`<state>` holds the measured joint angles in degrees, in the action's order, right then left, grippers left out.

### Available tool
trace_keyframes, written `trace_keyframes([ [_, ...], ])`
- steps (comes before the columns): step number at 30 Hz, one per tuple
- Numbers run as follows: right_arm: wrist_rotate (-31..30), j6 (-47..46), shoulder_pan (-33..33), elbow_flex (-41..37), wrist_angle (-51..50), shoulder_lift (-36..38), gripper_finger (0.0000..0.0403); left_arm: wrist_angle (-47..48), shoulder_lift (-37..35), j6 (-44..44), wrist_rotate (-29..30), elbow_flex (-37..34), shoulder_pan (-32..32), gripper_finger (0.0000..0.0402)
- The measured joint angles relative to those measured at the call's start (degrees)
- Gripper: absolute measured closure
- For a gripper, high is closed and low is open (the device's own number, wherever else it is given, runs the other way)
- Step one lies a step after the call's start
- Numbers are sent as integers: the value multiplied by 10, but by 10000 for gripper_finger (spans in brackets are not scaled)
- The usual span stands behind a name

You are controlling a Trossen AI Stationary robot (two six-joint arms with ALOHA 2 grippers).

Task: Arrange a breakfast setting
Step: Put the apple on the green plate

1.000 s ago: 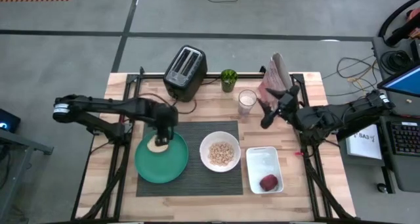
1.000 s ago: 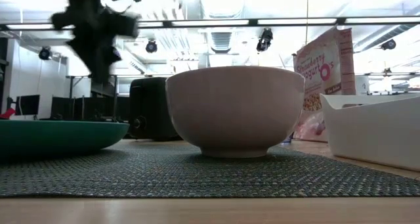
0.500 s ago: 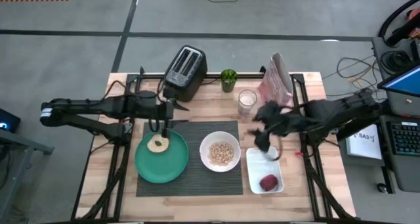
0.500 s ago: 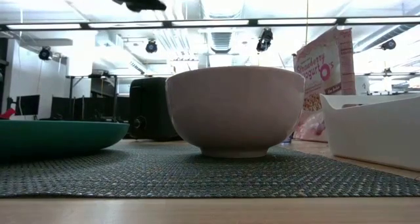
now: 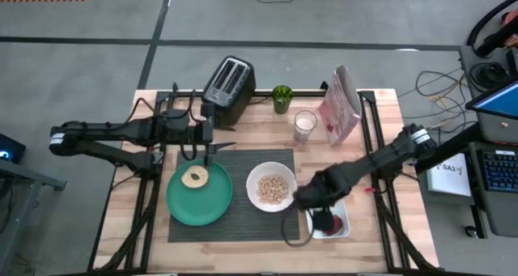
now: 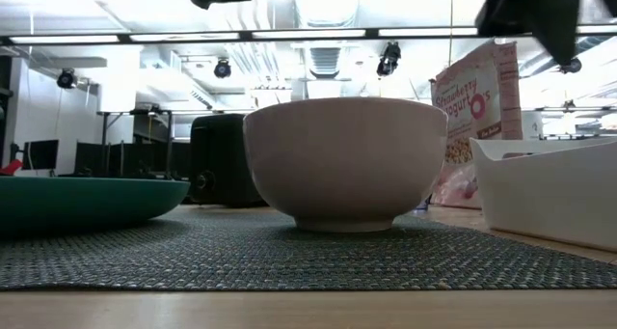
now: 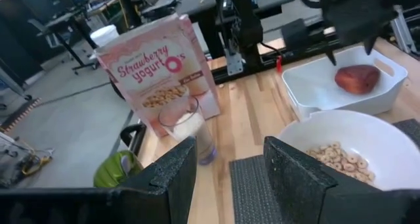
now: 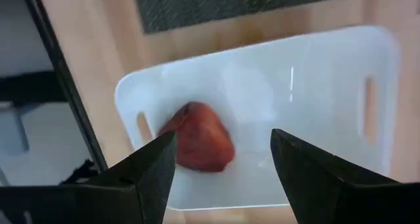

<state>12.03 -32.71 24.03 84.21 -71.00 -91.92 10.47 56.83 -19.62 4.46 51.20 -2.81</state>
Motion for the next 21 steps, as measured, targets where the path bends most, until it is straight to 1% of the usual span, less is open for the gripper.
trace_keyframes([
  [4,-6,-9,39,-10,11,-4,168,4,6,31,0,0,0,242],
  [8,-70,-19,78,-38,60,10,176,9,12,51,0,0,0,242],
  [10,-91,-28,92,-56,75,19,184,6,14,53,0,0,0,242],
  [15,-111,-66,106,-102,73,32,204,6,16,52,0,2,0,242],
  [16,-126,-75,106,-109,70,34,205,6,16,52,-1,2,0,242],
  [18,-147,-103,106,-122,58,36,206,6,16,52,0,3,0,242],
  [21,-139,-109,103,-133,56,36,194,6,16,47,1,4,0,242],
])
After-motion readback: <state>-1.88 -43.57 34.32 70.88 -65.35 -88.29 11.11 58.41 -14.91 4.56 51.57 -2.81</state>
